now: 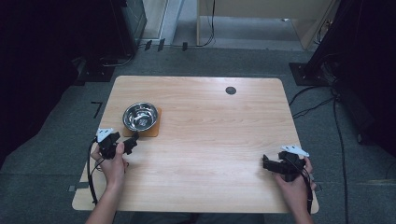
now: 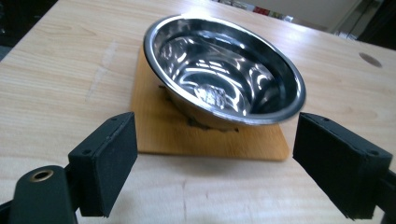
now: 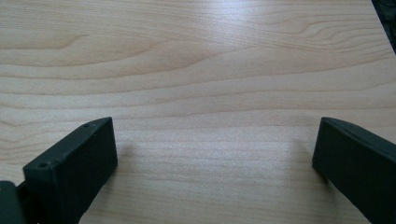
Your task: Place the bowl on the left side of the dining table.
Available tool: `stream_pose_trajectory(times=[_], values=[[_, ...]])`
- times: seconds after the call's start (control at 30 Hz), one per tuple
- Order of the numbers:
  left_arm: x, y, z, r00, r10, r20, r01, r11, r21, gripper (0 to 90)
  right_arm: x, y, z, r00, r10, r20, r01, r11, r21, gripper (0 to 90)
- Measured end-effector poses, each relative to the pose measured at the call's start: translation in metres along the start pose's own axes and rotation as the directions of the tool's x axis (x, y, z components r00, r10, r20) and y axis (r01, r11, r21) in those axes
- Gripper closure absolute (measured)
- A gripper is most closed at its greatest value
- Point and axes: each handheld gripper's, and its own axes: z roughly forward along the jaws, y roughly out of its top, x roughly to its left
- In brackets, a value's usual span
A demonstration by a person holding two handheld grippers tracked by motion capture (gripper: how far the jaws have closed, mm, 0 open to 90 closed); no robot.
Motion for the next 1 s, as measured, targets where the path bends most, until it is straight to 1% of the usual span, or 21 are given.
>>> stream_pose_trajectory(times=[0.07,0.23,0.3,0.37,0.43,0.5,0.7,0.8,0.87,1.0], values=[[-0.001,-0.005,-0.003,1.0000,0.006,0.005,-0.006,1.0000,0.008,13.5,0.000,0.000,0.000,1.0000,0.000,0.000,0.000,1.000,0.000,0.0],[-0.003,-0.015,-0.010,0.9986,0.050,-0.014,-0.050,0.9985,0.025,13.5,0.000,0.000,0.000,1.0000,0.000,0.000,0.000,1.000,0.000,0.0],[-0.003,-0.017,-0.013,0.9987,0.051,-0.009,-0.050,0.9983,0.031,13.5,0.000,0.000,0.000,1.0000,0.000,0.000,0.000,1.000,0.000,0.0],[-0.002,-0.020,-0.018,0.9981,0.061,-0.010,-0.061,0.9976,0.034,13.5,0.000,0.000,0.000,1.0000,0.000,0.000,0.000,1.000,0.000,0.0],[-0.002,-0.022,-0.022,0.9965,0.083,-0.013,-0.082,0.9958,0.039,13.5,0.000,0.000,0.000,1.0000,0.000,0.000,0.000,1.000,0.000,0.0],[0.000,-0.025,-0.027,0.9957,0.092,-0.016,-0.091,0.9949,0.044,13.5,0.000,0.000,0.000,1.0000,0.000,0.000,0.000,1.000,0.000,0.0],[0.007,-0.034,-0.040,0.9956,0.091,-0.024,-0.090,0.9946,0.051,13.5,0.000,0.000,0.000,1.0000,0.000,0.000,0.000,1.000,0.000,0.0],[0.010,-0.037,-0.046,0.9930,0.112,-0.037,-0.110,0.9922,0.059,13.5,0.000,0.000,0.000,1.0000,0.000,0.000,0.000,1.000,0.000,0.0],[0.013,-0.039,-0.050,0.9930,0.112,-0.037,-0.110,0.9919,0.063,13.5,0.000,0.000,0.000,1.0000,0.000,0.000,0.000,1.000,0.000,0.0],[0.018,-0.043,-0.056,0.9923,0.112,-0.051,-0.109,0.9921,0.061,13.5,0.000,0.000,0.000,1.0000,0.000,0.000,0.000,1.000,0.000,0.0]])
